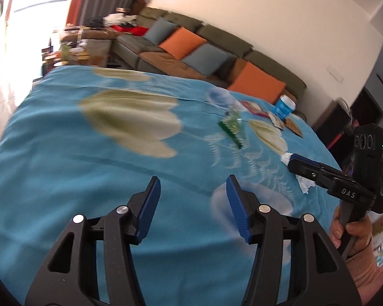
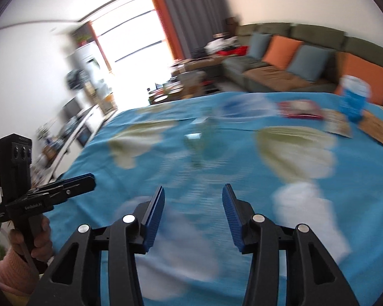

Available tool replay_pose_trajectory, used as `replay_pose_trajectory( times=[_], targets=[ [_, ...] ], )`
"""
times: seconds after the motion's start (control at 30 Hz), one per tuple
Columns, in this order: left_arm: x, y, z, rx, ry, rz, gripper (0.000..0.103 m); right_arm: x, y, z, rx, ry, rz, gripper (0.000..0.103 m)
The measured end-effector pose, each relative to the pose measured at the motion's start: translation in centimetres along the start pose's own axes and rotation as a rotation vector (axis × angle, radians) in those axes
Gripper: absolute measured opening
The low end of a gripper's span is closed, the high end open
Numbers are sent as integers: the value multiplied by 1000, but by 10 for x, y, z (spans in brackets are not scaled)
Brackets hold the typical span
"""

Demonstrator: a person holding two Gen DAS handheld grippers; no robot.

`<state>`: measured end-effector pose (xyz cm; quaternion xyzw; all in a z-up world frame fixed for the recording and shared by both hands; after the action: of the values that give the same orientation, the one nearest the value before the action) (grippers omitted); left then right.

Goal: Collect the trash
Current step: 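Grasp the white tissue with the right gripper while the left gripper grasps the clear green-edged wrapper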

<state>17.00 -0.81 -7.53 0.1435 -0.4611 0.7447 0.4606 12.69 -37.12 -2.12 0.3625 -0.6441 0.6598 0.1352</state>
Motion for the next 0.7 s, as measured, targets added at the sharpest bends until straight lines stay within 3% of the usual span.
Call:
replay_pose_trajectory(
  times=[0.3,0.5,0.7],
  targets=[
    [-75,-26,61,-83,-12,-70,56,17,28,69,-109,146,-12,52],
    [-111,-39,82,-99,-43,-105,58,13,42,92,-141,141,-45,56],
    [-142,-48,87,-88,-89,-139,57,8,46,90,-132,113,-64,56]
  ],
)
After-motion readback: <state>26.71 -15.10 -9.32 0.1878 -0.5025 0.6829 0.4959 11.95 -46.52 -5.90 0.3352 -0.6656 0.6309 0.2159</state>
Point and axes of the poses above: each gripper's, at about its wrist camera, not at the fingertips, and x roughly against the way its jaws point, z to its right, y to its underside, the point moved 3 cm from there along -x, roughly the way its jaws point, and after that the axes turned 15 degrees about x, right-handed, at the moved point
